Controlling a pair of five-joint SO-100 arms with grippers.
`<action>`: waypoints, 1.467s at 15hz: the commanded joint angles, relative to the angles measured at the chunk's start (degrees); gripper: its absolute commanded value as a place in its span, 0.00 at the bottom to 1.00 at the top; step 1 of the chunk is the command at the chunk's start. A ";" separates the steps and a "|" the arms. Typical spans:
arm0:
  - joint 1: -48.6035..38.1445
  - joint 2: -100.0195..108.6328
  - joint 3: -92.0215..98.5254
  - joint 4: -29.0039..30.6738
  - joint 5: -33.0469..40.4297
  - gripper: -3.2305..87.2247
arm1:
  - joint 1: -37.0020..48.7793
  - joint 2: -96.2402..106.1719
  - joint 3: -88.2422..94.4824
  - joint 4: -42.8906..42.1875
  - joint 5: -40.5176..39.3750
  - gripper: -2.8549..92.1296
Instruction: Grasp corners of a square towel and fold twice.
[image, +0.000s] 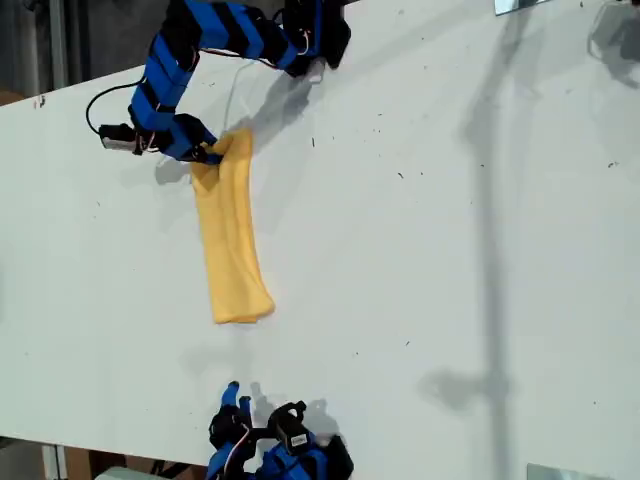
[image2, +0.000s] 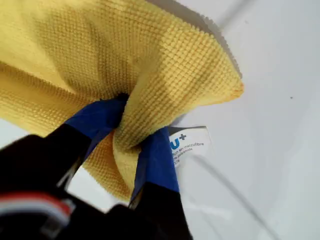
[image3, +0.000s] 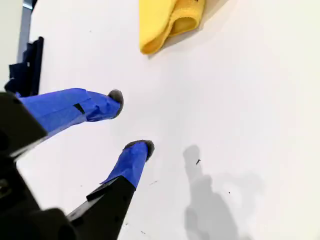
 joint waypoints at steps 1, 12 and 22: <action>1.32 10.11 2.81 5.01 -2.46 0.18 | 6.15 10.90 14.41 -5.45 2.81 0.03; 6.77 29.18 25.22 2.81 -9.49 0.17 | -13.71 28.30 -9.40 -0.88 9.05 0.03; 6.86 29.18 25.84 2.72 -9.76 0.16 | -28.21 -10.11 -38.58 -20.92 4.22 0.03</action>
